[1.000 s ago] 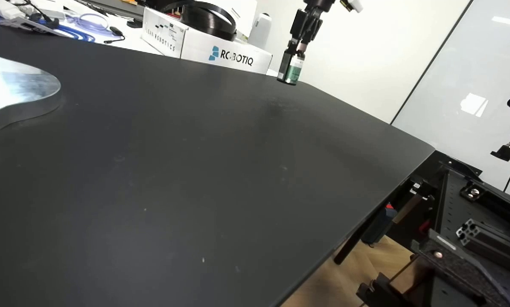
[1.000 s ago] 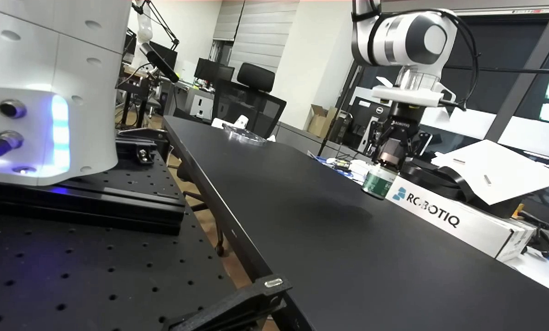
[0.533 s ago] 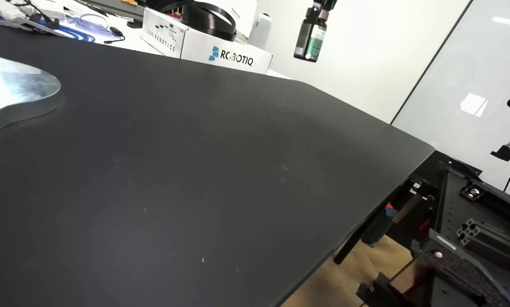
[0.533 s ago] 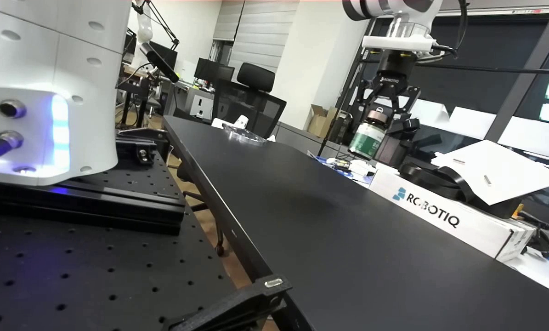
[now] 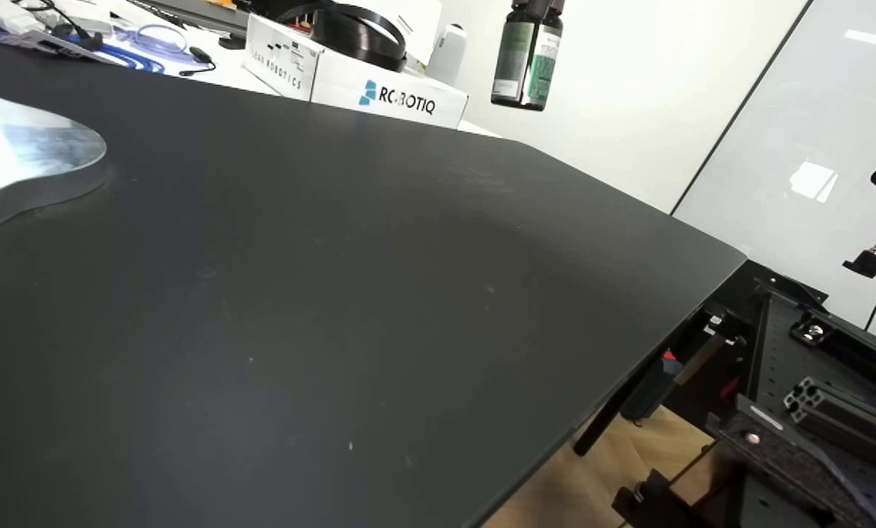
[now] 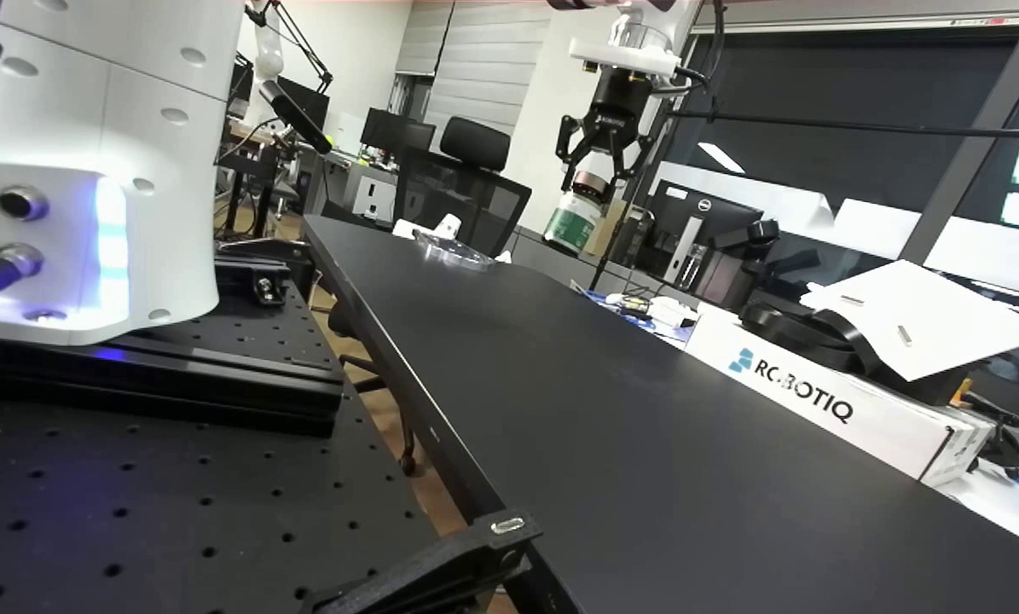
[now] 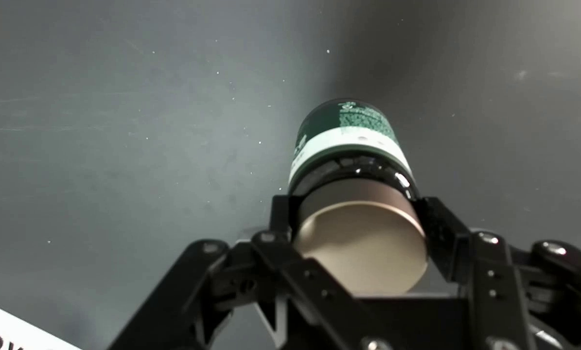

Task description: Move the bottle to the left

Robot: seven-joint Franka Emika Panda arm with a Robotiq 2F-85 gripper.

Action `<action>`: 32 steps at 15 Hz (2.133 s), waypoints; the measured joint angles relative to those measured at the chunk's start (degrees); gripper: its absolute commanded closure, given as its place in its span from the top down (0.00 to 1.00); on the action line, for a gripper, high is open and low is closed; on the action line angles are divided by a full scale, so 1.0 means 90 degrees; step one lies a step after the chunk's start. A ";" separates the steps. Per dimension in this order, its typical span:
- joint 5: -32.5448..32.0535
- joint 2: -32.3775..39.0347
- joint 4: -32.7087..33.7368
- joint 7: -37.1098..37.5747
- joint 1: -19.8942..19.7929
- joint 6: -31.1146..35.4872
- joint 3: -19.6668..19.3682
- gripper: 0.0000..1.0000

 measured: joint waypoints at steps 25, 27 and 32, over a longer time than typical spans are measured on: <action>-0.0773 0.2563 0.1263 -0.0061 0.0766 0.3161 0.0565 0.42; -0.0775 0.2738 0.1276 -0.0086 0.0761 0.3306 0.0558 0.42; -0.0798 0.3004 0.1344 -0.0101 0.0760 0.3353 0.0527 0.93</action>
